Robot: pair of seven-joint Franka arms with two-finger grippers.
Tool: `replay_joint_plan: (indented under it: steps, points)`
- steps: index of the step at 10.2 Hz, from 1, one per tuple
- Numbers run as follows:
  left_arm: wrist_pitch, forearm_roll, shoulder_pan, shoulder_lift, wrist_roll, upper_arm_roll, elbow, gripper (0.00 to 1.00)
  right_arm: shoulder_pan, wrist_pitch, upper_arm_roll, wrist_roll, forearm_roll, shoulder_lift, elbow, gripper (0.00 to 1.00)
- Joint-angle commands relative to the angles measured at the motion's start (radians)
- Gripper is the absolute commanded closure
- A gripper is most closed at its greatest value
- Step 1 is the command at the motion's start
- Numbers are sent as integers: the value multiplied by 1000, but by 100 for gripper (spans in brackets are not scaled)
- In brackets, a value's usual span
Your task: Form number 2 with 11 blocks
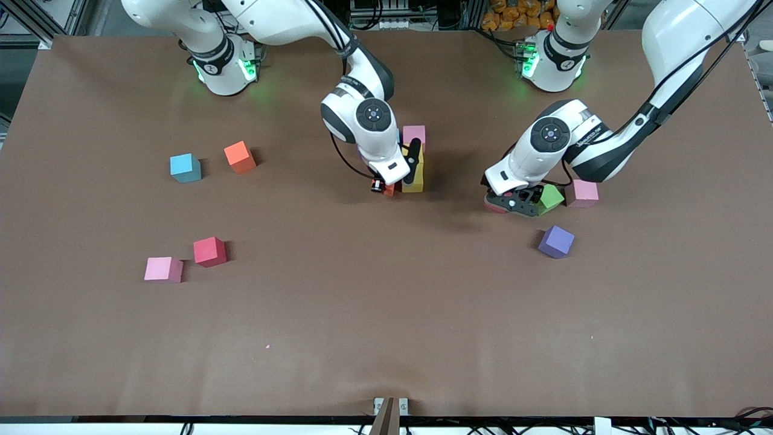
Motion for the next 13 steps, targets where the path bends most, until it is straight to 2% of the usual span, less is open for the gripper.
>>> replay_joint_plan:
  steps: [1, 2, 5, 11, 13]
  points:
    - [13, 43, -1, 24, -16, 8, -4, 0, 21, -6, -9, 25, -47, 10, 17, 65]
    - [13, 43, -21, 25, -45, 8, -4, 0, 20, -3, -9, 20, -95, 10, 18, 65]
    - [12, 43, -43, 18, -96, 8, 3, 0, 29, 6, -7, 16, -130, 10, 18, 65]
    - [1, 43, -54, 41, -98, 25, -6, 0, 41, 44, -7, 2, -132, 10, 17, 65]
    - [1, 45, -80, 43, -97, 62, -4, 0, 42, 63, -7, 2, -132, 15, 17, 65]
